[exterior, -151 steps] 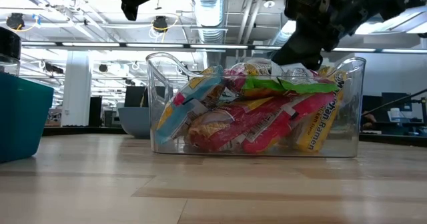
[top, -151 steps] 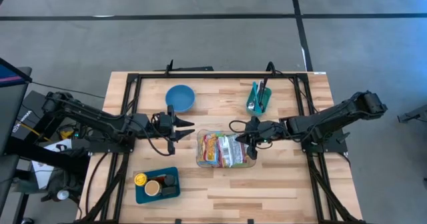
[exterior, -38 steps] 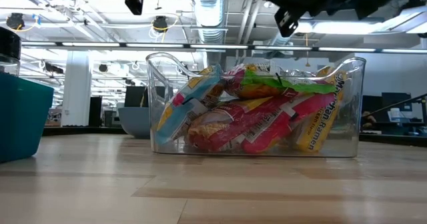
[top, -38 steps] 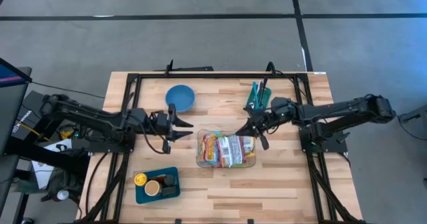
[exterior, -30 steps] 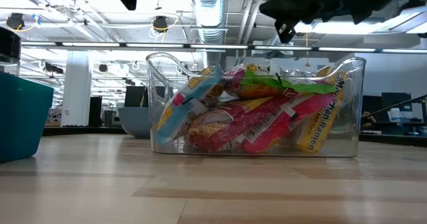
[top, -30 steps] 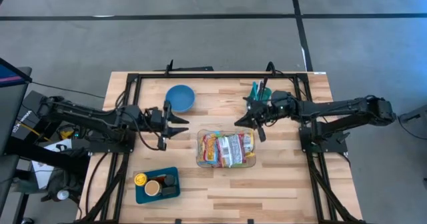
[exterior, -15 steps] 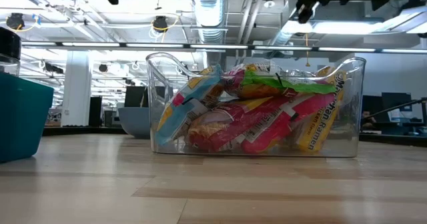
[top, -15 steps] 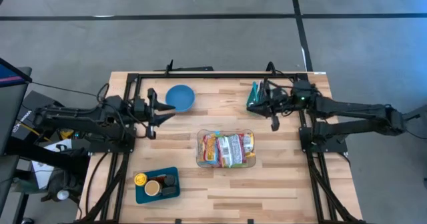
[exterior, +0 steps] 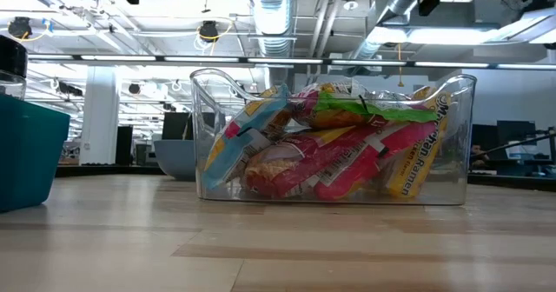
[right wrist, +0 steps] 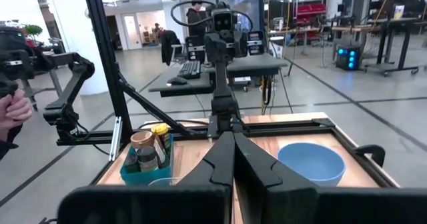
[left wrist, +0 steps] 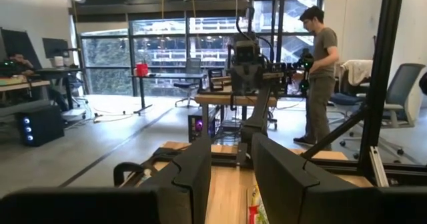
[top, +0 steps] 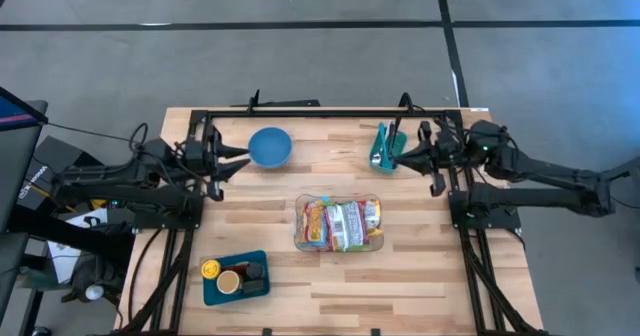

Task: Pick & Place Food Item
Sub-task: Return to Home Position

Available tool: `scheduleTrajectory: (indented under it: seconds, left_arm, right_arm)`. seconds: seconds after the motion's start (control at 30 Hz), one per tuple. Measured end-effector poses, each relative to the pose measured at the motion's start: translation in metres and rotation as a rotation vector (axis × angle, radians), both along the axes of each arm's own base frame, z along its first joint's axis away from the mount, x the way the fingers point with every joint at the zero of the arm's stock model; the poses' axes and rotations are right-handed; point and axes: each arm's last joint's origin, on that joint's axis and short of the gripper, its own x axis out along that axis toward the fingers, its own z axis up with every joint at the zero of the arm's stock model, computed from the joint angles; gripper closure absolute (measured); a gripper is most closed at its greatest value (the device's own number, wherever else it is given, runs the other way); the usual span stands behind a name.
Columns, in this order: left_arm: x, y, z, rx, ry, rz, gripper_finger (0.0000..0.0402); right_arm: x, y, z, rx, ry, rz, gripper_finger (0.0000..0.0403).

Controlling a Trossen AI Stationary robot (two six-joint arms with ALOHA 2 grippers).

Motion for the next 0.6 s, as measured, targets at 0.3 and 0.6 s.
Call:
scheduleTrajectory:
  seconds: [0.3,0.6]
  left_arm:
    - [-0.018,-0.001,0.002,0.001,-0.028,0.000,0.0298]
    - [-0.034,-0.002,0.003,0.002,-0.049,0.000,0.0298]
  right_arm:
    - [-0.028,0.008,-0.014,-0.017,-0.063,-0.005,0.0403]
    - [-0.063,0.017,-0.022,-0.007,-0.123,-0.028,0.0403]
